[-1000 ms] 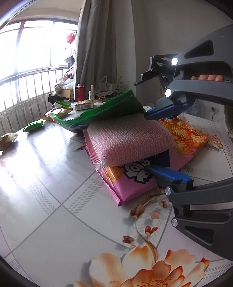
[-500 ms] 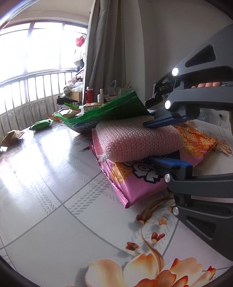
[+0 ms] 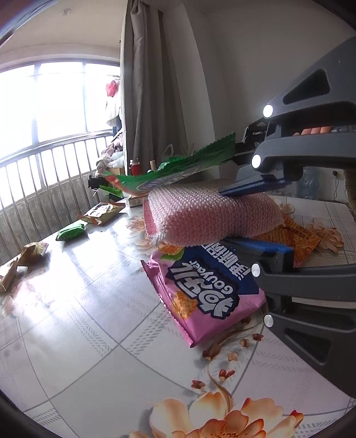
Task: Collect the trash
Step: 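Grasp the pink knitted cloth with the left tool while the right grasps the green snack bag, then carry the pink cloth and green bag with both tools to the blue wastebasket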
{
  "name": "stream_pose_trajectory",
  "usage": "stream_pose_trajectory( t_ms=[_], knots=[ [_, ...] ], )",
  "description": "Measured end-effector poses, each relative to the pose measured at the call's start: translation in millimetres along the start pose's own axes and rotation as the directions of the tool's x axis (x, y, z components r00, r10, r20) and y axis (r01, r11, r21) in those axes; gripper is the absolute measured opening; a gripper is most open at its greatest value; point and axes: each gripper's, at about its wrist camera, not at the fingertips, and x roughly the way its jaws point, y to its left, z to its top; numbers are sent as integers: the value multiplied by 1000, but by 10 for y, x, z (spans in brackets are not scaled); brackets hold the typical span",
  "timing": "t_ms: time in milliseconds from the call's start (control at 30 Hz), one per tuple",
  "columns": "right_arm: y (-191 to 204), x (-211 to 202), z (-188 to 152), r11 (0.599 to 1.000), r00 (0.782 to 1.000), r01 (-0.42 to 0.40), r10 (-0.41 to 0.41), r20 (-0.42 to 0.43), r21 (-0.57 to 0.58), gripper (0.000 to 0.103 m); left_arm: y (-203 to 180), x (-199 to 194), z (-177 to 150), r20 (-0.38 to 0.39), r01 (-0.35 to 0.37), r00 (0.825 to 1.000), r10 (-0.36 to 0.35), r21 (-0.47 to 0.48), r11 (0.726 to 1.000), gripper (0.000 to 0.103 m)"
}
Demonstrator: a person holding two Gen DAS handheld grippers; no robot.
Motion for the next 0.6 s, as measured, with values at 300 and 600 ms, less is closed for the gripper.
stream_pose_trajectory(
  t_ms=[300, 600],
  knots=[
    [-17, -726, -452, 996, 998, -58, 59, 14, -69, 2, -135, -212, -146, -34, 51, 998, -49, 55, 997, 28],
    [-311, -1620, -1031, 985, 984, -127, 140, 109, -117, 2, -227, -348, -340, -80, 27, 997, -19, 96, 995, 28]
  ],
)
